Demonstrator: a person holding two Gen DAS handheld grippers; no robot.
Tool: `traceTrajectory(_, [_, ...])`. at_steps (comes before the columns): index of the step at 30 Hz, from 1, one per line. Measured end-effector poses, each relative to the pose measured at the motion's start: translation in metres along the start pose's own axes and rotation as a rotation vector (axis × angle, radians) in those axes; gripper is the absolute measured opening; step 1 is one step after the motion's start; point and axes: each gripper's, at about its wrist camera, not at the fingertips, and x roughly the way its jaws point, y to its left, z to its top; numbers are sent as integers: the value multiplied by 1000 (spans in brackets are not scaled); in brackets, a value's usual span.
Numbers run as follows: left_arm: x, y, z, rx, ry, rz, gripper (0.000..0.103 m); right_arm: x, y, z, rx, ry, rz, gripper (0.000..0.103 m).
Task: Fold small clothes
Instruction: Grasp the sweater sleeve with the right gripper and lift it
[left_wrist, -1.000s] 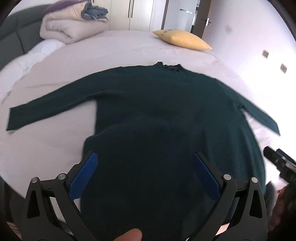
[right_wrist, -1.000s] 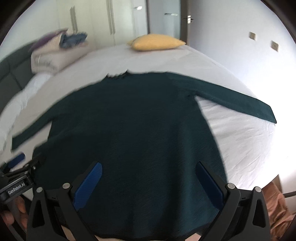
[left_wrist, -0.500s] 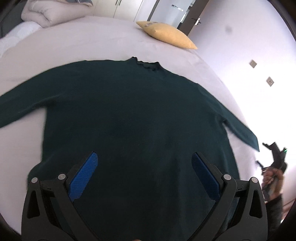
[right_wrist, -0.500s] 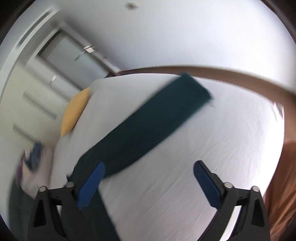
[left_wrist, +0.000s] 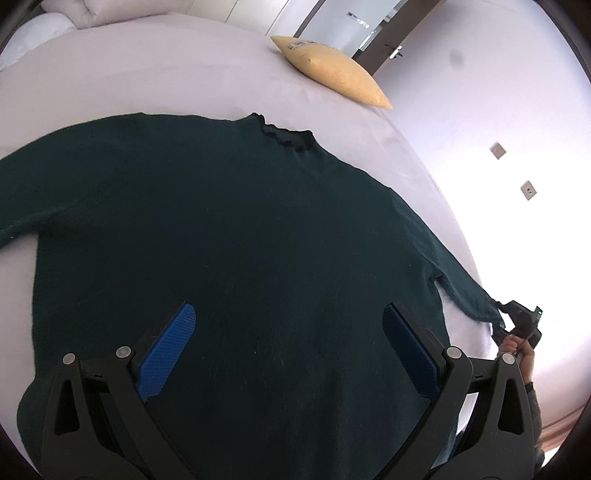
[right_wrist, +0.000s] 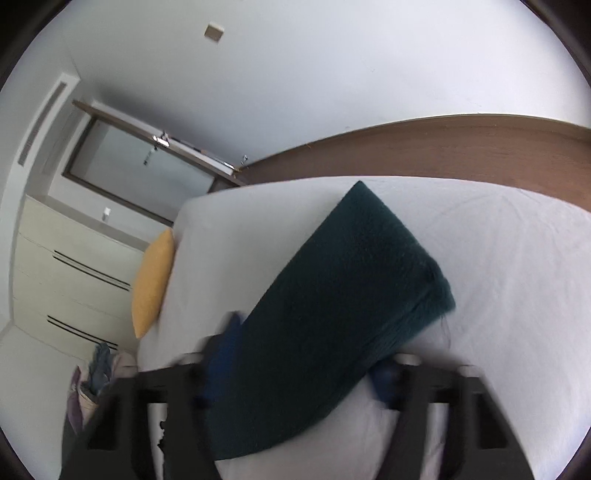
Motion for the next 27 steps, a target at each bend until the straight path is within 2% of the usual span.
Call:
traceTrajectory(1, [1,1,1,2,-5,-5,102,-1,4,0,-13,-3,-20,20])
traceTrajectory(2, [1,2,2,5,-14,-16,102,-4,9,-1,-41,-19,-41,15])
traceTrajectory(5, [2,7,11,7,-33,-48,101,-10,58,-14,-204,-46,-65,14])
traceTrajectory(9, [4,12,32,2,-53,-88,101,-3,154,-63,-473,0,-23,12])
traceTrajectory(11, [3,16,44,-7,-64,-111,101,6,210,-104,-631,36,23,11])
traceTrajectory(13, [3,23,54,-21,-79,-131,101,12,267,-167,-819,66,66,11])
traceTrajectory(16, [3,36,64,-55,-91,-157,101,24,315,-249,-997,117,129,10])
traceTrajectory(19, [10,52,76,-99,-88,-198,101,51,338,-324,-1115,193,153,10])
traceTrajectory(21, [16,59,83,-112,-88,-202,101,68,339,-354,-1150,261,144,10])
traceTrajectory(23, [25,69,87,-145,-73,-220,101,93,325,-378,-1163,368,106,13])
traceTrajectory(24, [30,73,87,-164,-59,-231,101,105,319,-377,-1144,410,110,17])
traceTrajectory(26, [39,77,82,-175,-37,-241,101,113,304,-376,-1071,506,136,38])
traceTrajectory(27, [44,78,83,-174,-23,-237,101,110,298,-371,-1026,528,174,42])
